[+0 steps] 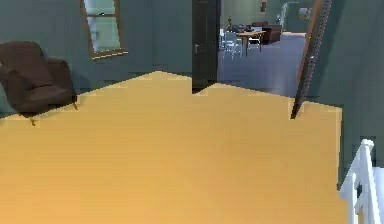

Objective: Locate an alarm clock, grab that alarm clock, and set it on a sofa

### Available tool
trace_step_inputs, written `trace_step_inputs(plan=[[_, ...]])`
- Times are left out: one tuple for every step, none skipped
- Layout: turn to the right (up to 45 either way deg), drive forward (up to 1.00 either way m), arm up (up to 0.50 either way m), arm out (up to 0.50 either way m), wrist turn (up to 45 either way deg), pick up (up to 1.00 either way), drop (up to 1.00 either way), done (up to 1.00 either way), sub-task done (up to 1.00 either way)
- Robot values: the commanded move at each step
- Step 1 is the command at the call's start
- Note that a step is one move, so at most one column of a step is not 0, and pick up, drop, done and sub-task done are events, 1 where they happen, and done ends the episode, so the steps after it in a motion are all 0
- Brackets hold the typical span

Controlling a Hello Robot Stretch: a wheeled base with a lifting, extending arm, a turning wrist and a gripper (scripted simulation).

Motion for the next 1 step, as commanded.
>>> trace_step_inputs(plan=[[3.0,0.0,0.0,0.0,0.0,0.0,0.0,0.0,0.0]])
